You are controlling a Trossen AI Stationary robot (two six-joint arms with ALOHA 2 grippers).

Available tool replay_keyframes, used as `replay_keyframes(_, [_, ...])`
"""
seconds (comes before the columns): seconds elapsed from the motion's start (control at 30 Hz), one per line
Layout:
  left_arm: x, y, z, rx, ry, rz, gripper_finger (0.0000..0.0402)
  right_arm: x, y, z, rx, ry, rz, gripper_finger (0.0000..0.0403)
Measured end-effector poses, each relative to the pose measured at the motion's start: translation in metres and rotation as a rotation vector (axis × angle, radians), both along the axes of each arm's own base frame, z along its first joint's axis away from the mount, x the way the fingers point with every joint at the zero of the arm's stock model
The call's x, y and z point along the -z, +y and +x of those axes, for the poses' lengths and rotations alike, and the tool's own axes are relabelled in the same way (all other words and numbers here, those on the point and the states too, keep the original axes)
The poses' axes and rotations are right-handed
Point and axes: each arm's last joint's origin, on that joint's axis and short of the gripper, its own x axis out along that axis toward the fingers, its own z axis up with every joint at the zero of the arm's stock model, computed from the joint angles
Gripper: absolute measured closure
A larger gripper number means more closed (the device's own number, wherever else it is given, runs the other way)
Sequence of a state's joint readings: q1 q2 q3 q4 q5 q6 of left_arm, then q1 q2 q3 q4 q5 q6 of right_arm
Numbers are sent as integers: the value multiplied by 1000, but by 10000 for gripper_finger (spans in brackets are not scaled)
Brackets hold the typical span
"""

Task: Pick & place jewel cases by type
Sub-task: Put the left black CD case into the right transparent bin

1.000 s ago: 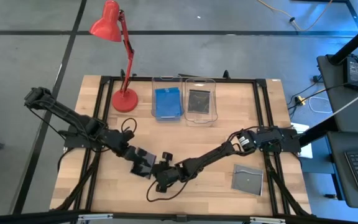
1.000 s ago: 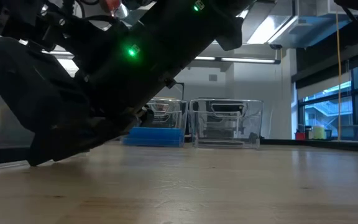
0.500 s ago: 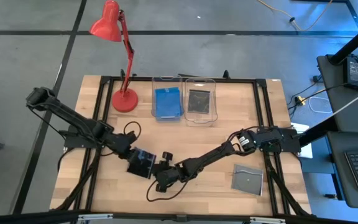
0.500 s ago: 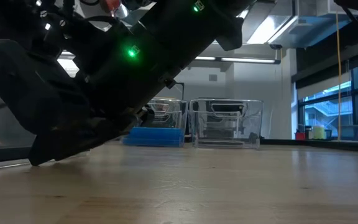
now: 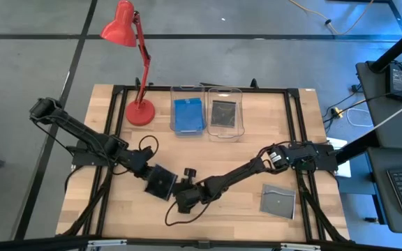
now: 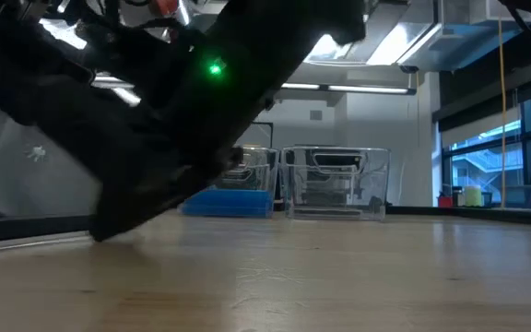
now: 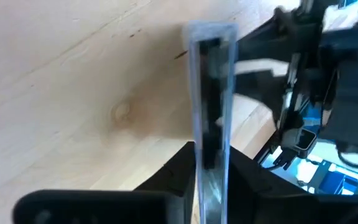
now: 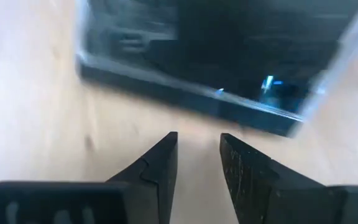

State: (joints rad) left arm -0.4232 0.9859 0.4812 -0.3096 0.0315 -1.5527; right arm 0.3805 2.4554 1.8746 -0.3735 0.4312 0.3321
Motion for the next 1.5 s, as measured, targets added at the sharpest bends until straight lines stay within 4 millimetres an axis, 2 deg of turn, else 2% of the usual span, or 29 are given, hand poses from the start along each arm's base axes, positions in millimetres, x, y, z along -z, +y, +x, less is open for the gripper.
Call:
replay_keyframes(0.17, [0, 0, 0, 18, -18, 34, 367, -28, 1, -17, -60, 146, -45, 276])
replay_keyframes(0.3, [-1, 0, 1, 61, -50, 69, 373, -66, 9, -34, -162, 178, -83, 276])
replay_keyframes(0.4, [-4, -1, 4, 90, -110, 96, 373, -91, 11, -47, -181, 171, -71, 276])
replay_keyframes(0.47, [-7, -2, 7, 103, -168, 118, 373, -115, 8, -57, -174, 142, -51, 276])
replay_keyframes(0.57, [-15, -3, 13, 128, -295, 157, 373, -157, 4, -72, -165, 60, 2, 276])
replay_keyframes(0.77, [-41, -7, 25, 189, -649, 279, 373, -228, -4, -105, -179, -94, 120, 276])
replay_keyframes(0.97, [-63, -8, 29, 250, -953, 510, 371, -273, -15, -125, -173, -250, 197, 276])
replay_keyframes(1.1, [-68, -8, 29, 282, -1022, 649, 371, -290, -16, -127, -128, -358, 264, 271])
replay_keyframes(1.2, [-68, -7, 30, 276, -1020, 716, 371, -291, -19, -125, -29, -413, 214, 264])
replay_keyframes(1.33, [-68, -7, 30, 285, -1020, 741, 371, -291, -22, -125, 13, -427, 115, 263])
replay_keyframes(1.5, [-66, -7, 29, 295, -1006, 744, 371, -290, -23, -123, 74, -439, 193, 256])
